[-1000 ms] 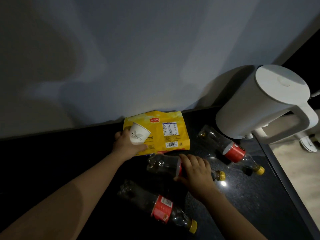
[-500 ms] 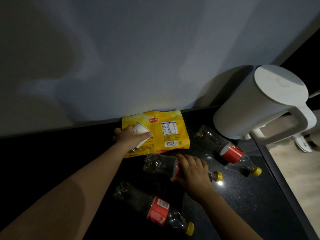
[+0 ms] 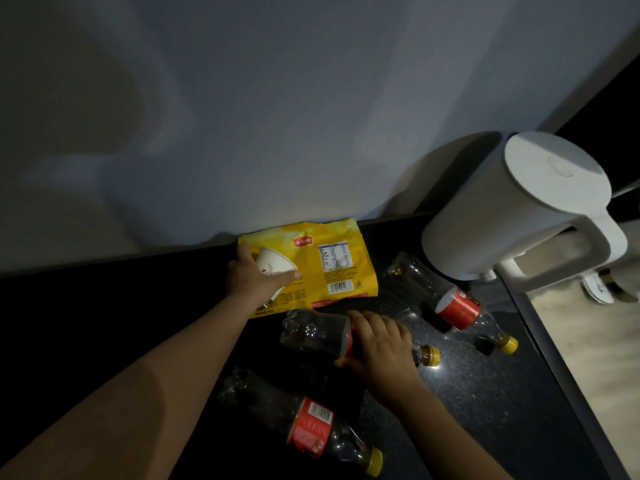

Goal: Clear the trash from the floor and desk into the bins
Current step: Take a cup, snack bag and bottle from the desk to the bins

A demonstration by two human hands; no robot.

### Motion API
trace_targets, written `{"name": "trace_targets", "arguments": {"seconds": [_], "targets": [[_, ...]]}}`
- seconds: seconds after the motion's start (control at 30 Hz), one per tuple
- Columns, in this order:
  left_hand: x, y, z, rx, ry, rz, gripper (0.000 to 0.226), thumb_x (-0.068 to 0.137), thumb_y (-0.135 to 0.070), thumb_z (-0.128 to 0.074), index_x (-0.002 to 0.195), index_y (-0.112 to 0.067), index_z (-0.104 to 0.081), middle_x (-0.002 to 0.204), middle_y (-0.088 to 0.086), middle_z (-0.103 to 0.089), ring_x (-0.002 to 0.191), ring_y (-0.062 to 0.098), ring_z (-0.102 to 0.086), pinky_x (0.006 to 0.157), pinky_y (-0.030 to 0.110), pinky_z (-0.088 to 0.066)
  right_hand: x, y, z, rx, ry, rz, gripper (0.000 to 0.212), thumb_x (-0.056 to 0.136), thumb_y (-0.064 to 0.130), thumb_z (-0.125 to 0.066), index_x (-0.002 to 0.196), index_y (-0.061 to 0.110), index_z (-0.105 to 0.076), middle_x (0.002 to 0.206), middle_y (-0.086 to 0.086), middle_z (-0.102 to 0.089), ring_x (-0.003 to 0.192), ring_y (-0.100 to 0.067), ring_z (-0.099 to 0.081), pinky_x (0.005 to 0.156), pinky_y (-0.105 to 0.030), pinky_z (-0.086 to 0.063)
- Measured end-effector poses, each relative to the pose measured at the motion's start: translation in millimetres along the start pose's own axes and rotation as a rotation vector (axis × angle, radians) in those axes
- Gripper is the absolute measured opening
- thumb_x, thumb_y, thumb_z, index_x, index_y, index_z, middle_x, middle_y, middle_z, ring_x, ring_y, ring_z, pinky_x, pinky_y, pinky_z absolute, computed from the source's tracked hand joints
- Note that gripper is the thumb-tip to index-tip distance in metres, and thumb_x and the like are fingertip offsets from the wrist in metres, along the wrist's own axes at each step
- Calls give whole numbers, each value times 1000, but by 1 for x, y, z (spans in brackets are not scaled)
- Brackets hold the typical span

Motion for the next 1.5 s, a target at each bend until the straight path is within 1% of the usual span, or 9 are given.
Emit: {"name": "trace_targets", "arguments": {"seconds": [0.13, 0.3, 0.63, 0.93, 1.13, 1.2, 1.33, 1.4, 1.5], "targets": [[0, 7, 7, -151, -76, 96, 140, 42, -49, -91, 148, -19, -3, 145, 15, -37, 126, 36, -46, 101, 48, -44, 0, -1, -1, 4, 12, -1, 81, 77, 60, -60, 145, 30, -27, 144, 6, -38, 135, -19, -31, 113, -43, -15], [-3, 7, 11, -39, 5, 188, 113, 40, -49, -91, 130, -5, -38, 130, 13, -51, 114, 31, -55, 87, 38, -52, 0, 0, -1, -9, 28, -7, 81, 79, 61, -58, 146, 31, -24, 147, 7, -34, 137, -18, -27, 113, -42, -14], [-23, -13, 31, -118, -61, 89, 104, 50, -43, -90, 129, -6, -32, 131, 13, -48, 115, 33, -52, 81, 36, -45, 0, -3, 1, -4, 70, -3, 82, 78, 63, -57, 146, 33, -23, 146, 8, -35, 136, -17, -29, 113, -41, -17], [-61, -15, 67, -173, -162, 18, 95, 56, -46, -86, 121, -8, -29, 123, 14, -49, 106, 33, -55, 78, 37, -49, -17, -6, 4, 132, 176, -66, 76, 72, 59, -65, 137, 36, -33, 130, 11, -47, 122, -12, -44, 106, -37, -31], [-94, -19, 100, -228, -181, -153, 83, 63, -45, -82, 118, -10, -30, 113, 9, -49, 95, 27, -55, 73, 34, -46, -55, -6, 25, 721, -2, -249, 65, 53, 59, -76, 111, 46, -48, 107, 10, -58, 89, -12, -65, 74, -36, -59], [-108, -23, 109, -192, -163, -206, 82, 64, -46, -81, 117, -12, -28, 112, 8, -50, 93, 27, -54, 75, 37, -50, -69, 2, 46, 839, -114, -252, 56, 57, 50, -80, 104, 47, -49, 101, 6, -62, 83, -15, -67, 67, -35, -60], [-144, -35, 130, -156, -165, -322, 82, 63, -48, -81, 115, -15, -26, 107, 5, -46, 93, 31, -55, 76, 46, -54, -95, 32, 100, 916, -326, -194, 48, 69, 25, -82, 105, 37, -52, 95, 6, -65, 76, -2, -66, 54, -15, -51], [-163, -46, 144, -162, -161, -376, 81, 64, -47, -80, 115, -16, -26, 105, 2, -43, 91, 28, -53, 76, 44, -53, -108, 46, 124, 960, -397, -187, 48, 70, 24, -81, 109, 30, -54, 94, 6, -65, 76, 1, -65, 53, -12, -50], [-193, -64, 167, -171, -151, -473, 77, 66, -46, -79, 111, -19, -24, 105, 3, -45, 87, 25, -50, 69, 35, -46, -133, 64, 156, 1016, -494, -183, 48, 67, 37, -79, 109, 30, -56, 98, 6, -66, 83, -7, -66, 63, -21, -54]]}}
Point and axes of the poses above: each hand's wrist, its own x-axis towards the middle knuckle, its own z-axis out of the back of the hand, y = z × x, the point moved 7 cm from there along x, towards the middle knuckle
